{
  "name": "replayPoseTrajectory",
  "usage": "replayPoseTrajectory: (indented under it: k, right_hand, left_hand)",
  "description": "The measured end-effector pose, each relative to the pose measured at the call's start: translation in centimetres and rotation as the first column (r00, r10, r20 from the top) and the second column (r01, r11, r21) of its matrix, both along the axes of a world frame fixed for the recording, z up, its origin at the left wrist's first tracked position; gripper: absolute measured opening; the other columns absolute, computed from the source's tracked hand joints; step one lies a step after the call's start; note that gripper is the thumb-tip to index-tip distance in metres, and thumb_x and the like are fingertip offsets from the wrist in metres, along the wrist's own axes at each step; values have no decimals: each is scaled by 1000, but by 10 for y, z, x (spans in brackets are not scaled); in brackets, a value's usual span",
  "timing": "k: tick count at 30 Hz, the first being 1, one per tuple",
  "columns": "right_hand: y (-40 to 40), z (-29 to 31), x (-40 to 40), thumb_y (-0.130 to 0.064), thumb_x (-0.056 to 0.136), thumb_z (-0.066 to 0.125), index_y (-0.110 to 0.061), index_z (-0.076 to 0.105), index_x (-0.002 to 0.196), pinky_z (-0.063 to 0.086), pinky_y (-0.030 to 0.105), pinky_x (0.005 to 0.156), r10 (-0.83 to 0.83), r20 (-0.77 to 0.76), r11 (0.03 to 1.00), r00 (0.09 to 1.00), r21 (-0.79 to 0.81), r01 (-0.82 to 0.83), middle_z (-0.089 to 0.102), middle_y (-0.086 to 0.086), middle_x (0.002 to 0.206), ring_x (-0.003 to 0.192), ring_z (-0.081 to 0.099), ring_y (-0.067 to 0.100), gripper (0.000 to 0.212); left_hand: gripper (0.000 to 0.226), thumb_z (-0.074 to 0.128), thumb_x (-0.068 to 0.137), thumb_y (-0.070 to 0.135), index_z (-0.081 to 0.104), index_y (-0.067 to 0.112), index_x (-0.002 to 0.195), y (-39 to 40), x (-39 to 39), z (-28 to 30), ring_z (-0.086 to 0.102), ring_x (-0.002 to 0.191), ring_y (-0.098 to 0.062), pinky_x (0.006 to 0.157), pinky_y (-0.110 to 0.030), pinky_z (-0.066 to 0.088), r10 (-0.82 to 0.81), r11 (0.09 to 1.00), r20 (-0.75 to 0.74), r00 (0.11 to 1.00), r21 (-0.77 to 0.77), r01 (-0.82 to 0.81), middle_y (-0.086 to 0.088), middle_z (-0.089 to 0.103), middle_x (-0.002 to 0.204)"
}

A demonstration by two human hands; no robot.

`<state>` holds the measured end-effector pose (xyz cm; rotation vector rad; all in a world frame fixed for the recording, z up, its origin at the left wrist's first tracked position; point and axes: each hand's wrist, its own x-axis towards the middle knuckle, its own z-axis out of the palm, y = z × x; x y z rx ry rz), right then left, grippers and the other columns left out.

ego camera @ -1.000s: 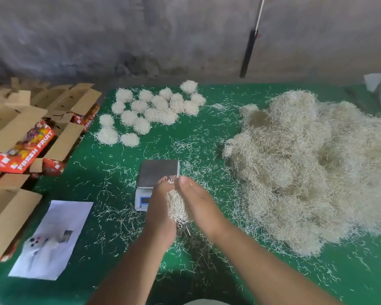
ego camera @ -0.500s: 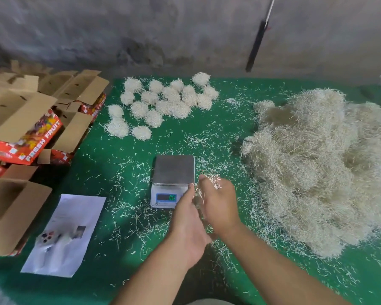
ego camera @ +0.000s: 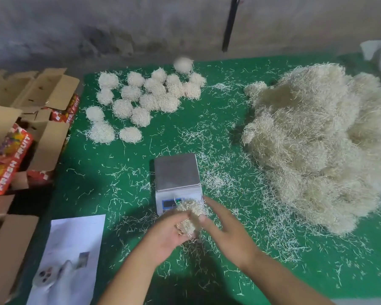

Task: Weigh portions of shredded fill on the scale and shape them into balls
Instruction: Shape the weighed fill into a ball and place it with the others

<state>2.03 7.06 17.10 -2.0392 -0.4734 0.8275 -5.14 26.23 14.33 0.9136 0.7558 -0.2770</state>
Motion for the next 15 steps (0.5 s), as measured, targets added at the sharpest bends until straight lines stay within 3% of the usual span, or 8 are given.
replayPoseTrajectory:
  k: [2,3,5,6,9,12,15]
  right_hand:
    - [-6,-5,6,-94,86,43,-71,21,153,29,40,124,-77,-35,997,996,-14,76,26,-38,162,147,31,-5,75]
    - [-11,-8,10,-91,87,45,-69,22,154,33,42,124,-116,-54,993,992,-23,115,30,-35,161,146,36,-2,74]
    - [-23,-17,16,-86,89,51,-65,30,154,43,40,117,-191,-76,981,979,-58,187,44,-29,155,139,49,3,72]
    - [-29,-21,18,-84,89,52,-63,34,153,46,35,109,-218,-79,974,973,-79,212,52,-29,148,130,56,-1,70]
    - [-47,-33,19,-81,89,53,-53,46,146,47,20,91,-261,-65,960,963,-125,252,61,-38,122,107,60,-17,65]
    - [-63,-45,15,-76,91,53,-42,56,137,49,8,81,-256,-55,950,965,-200,240,65,-29,116,104,62,-14,58]
    - [-83,-62,8,-61,97,57,-35,64,127,59,19,87,-255,-90,936,963,-273,223,70,-20,114,104,68,-5,41]
  left_hand:
    - [38,91,77,27,78,29,113,26,20,-9,68,115,-23,116,-57,43,49,990,-35,998,131,-44,0,54,149]
    - [58,91,77,29,68,34,130,38,31,-14,68,110,-21,119,-56,37,70,981,-48,996,185,-60,4,53,149]
    - [99,93,74,31,38,32,156,60,56,-27,66,113,-24,115,-52,41,93,953,-57,994,293,-73,10,52,146]
    - [105,93,71,31,34,29,158,69,69,-35,63,118,-26,109,-49,47,104,932,-43,994,353,-82,4,54,147]
    - [97,93,74,31,38,30,155,85,103,-59,55,130,-29,112,-53,43,78,843,-40,996,535,-45,-3,50,154]
    - [87,91,79,26,41,27,151,91,129,-75,51,131,-28,110,-48,43,-4,750,-63,998,660,45,-6,49,152]
    - [84,90,80,22,43,24,150,94,143,-83,50,133,-32,111,-48,44,-50,675,-91,995,731,101,-11,48,153]
